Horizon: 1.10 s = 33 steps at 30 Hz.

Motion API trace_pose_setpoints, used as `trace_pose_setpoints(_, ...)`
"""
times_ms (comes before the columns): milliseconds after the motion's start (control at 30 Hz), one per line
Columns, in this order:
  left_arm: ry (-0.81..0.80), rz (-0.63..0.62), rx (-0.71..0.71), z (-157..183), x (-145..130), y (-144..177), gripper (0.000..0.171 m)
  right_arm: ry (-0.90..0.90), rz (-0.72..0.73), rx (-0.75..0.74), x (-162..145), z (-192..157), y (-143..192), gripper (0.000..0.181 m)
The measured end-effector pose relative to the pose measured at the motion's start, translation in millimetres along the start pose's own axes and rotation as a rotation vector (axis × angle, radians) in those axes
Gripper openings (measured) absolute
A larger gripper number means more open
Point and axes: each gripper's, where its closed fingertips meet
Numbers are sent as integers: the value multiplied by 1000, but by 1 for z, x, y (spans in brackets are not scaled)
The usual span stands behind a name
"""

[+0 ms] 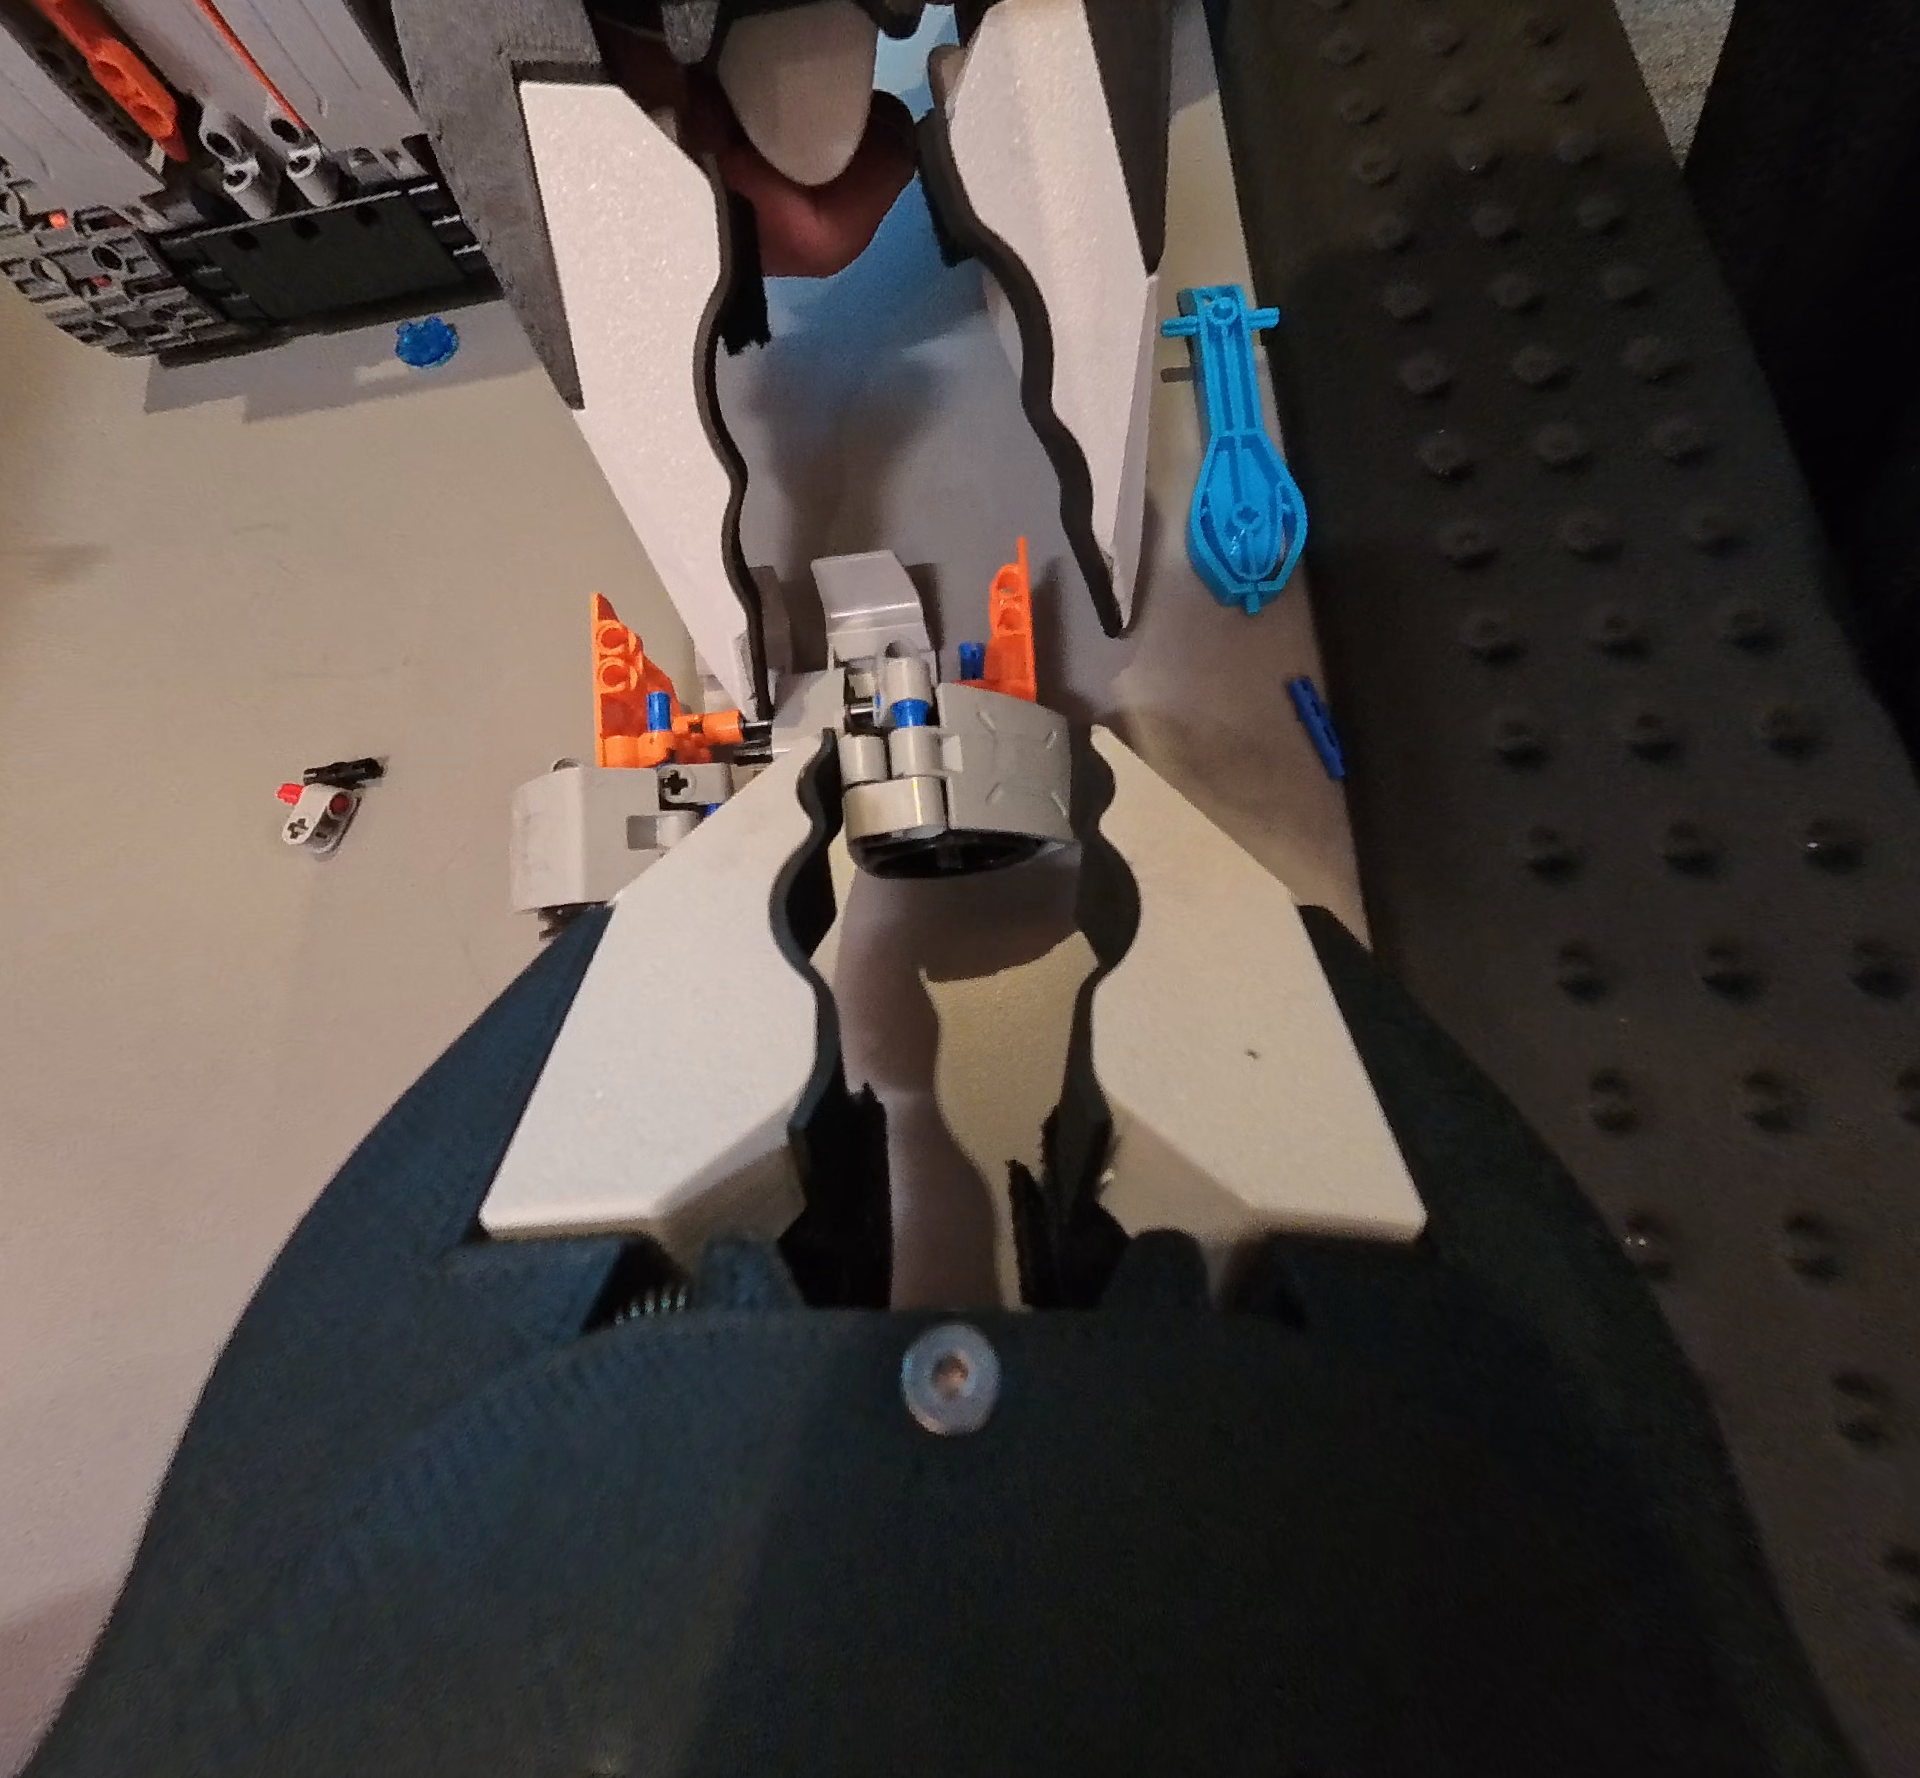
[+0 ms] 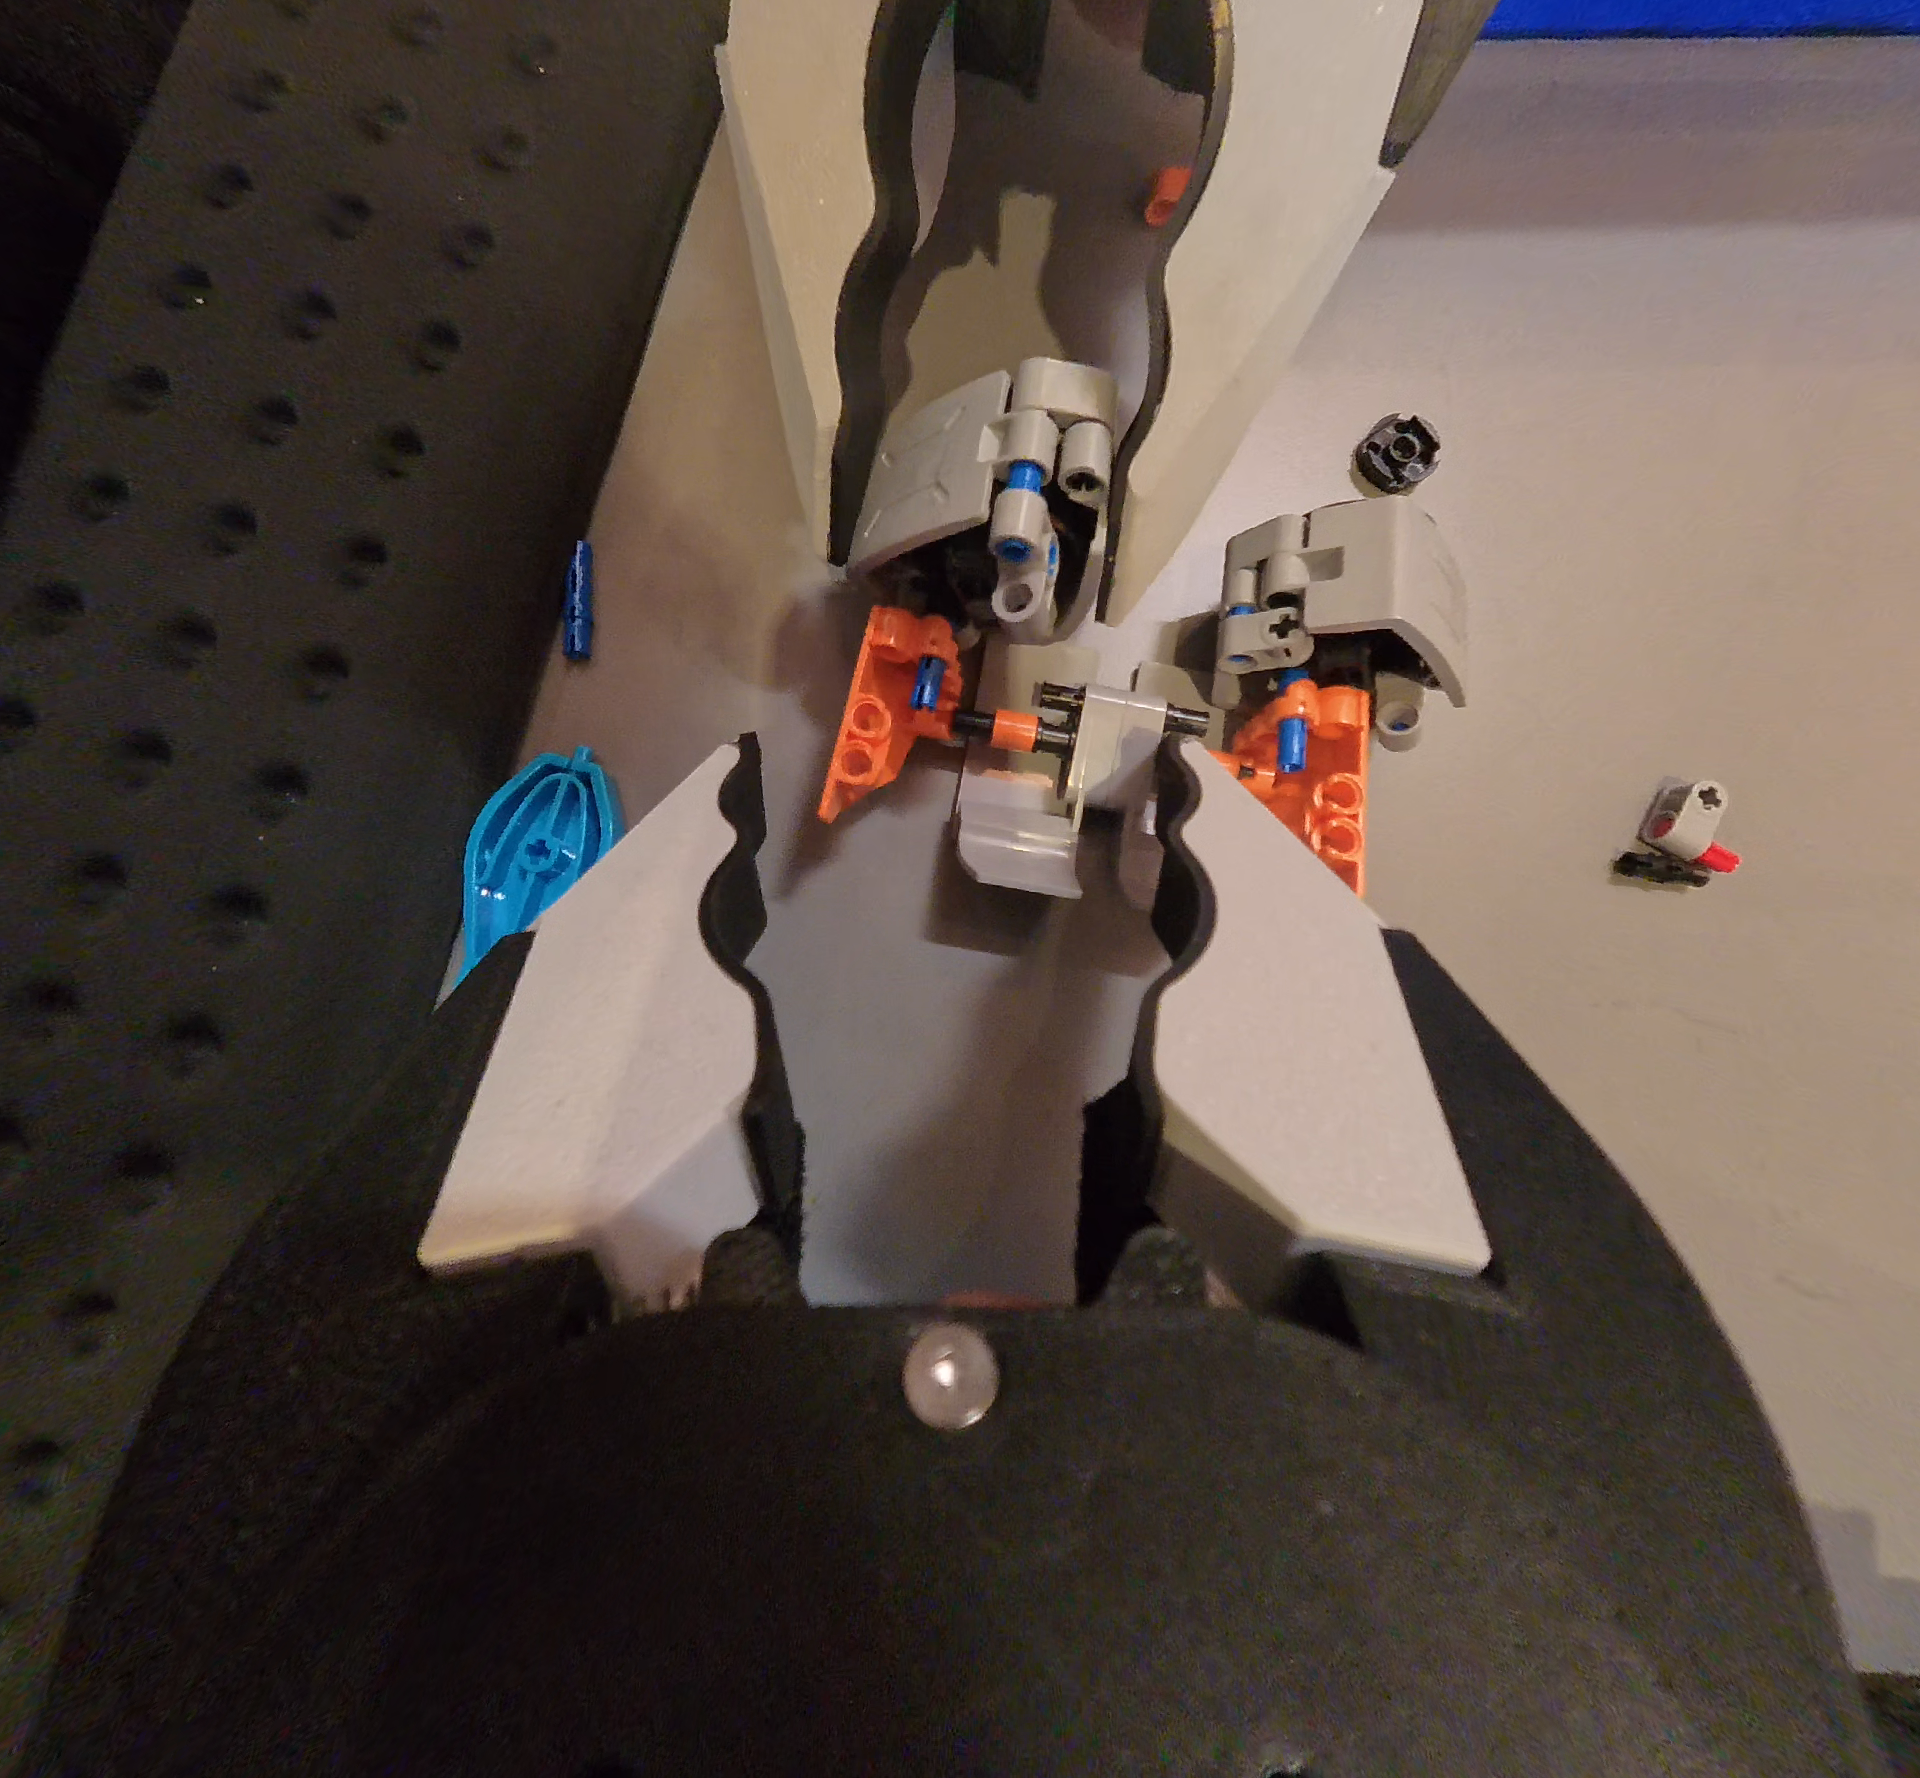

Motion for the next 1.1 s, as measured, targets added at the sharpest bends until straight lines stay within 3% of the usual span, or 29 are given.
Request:
trace_pose_setpoints(567, 43, 16, -3, -3, -1, -2, 41, 3, 16, -29, -1, 7, 0, 59)
trace_pose_setpoints(733, 54, 32, 10, -6, 1, -2, 41, 6, 29, -32, -1, 9, 1, 47)
trace_pose_setpoints(1100, -26, 2, 57, -4, -8, -6, 46, 64, 4, -66, -3, 9, 0, 44)
Point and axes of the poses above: each gripper's, where its closed fingertips meet, y back along the fingers, x out of its top, z = x × y across the jaws, and after that the axes turned 5 degrees about z, right-handed
